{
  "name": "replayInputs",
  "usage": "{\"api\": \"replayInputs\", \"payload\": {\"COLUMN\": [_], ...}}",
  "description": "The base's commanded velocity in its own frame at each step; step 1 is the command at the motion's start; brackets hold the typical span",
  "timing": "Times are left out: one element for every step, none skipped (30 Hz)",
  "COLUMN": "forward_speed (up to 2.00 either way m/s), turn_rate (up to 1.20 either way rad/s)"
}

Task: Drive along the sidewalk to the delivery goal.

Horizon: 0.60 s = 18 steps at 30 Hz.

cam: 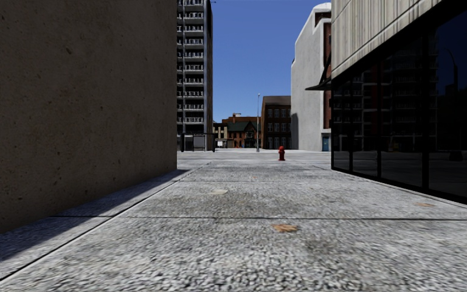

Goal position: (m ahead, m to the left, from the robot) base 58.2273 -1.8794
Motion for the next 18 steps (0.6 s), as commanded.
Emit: {"api": "replayInputs", "payload": {"forward_speed": [2.00,2.00,2.00,2.00,2.00,2.00,2.00,2.00,2.00,2.00,2.00,2.00,2.00,2.00,2.00,2.00,2.00,2.00], "turn_rate": [0.00,0.00,0.00,0.00,0.00,0.00,0.00,0.00,0.00,0.00,0.00,0.00,0.00,0.00,0.00,0.00,0.00,0.00]}}
